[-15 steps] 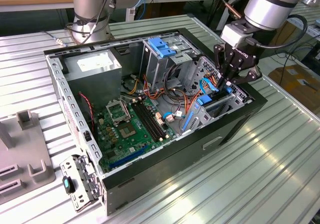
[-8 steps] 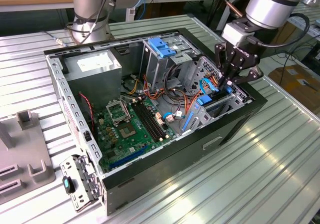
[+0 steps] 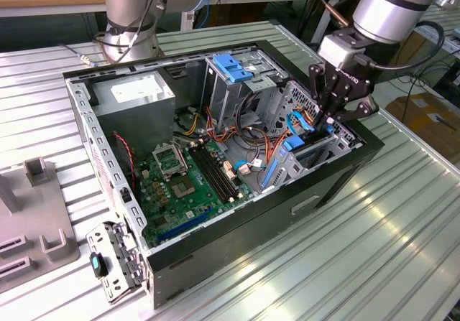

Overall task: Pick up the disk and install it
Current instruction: 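Insert the second disk wire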

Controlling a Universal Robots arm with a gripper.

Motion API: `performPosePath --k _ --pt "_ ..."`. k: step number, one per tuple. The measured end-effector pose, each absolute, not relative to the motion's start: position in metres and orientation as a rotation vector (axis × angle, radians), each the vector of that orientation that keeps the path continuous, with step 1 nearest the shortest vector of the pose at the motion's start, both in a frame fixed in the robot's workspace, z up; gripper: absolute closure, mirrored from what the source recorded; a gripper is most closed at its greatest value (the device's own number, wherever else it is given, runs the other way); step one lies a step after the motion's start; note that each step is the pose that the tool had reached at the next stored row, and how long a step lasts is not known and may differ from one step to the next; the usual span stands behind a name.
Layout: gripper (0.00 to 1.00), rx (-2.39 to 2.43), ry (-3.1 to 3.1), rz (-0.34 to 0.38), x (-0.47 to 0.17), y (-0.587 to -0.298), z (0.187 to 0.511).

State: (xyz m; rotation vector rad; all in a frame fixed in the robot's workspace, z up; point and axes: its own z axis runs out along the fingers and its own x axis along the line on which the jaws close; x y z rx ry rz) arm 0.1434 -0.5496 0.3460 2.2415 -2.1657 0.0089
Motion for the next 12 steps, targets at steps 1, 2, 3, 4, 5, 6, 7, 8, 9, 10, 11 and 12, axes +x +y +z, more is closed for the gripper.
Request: performPosePath --k 1,2,3,4,5,6,7,8,9,10,11,12 --pt "0.84 2.241 -2.166 0.009 0.1432 -0.5496 0.3456" --pt "0.84 2.24 -2.167 0.009 0.143 -0.5496 0.3451" --pt "0.84 2.24 -2.167 0.009 0.1428 -0.5497 0.3448" --pt "0.84 2.24 -2.168 0.008 0.1426 -0.5496 0.3447" --pt "0.84 2.239 -2.169 0.008 0.1426 -0.5496 0.3447" --pt "0.84 2.238 -2.17 0.007 0.1426 -0.5496 0.3454" --pt "0.84 2.237 -2.172 0.007 0.1426 -0.5496 0.3459" --pt "0.84 2.237 -2.172 0.007 0.1426 -0.5496 0.3461" --pt "0.84 2.236 -2.172 0.008 0.1426 -0.5496 0.3462" --pt "0.84 2.236 -2.172 0.008 0.1426 -0.5496 0.3464" --pt "0.84 2.236 -2.172 0.008 0.1426 -0.5496 0.3464" --pt "0.84 2.236 -2.172 0.008 0.1426 -0.5496 0.3465"
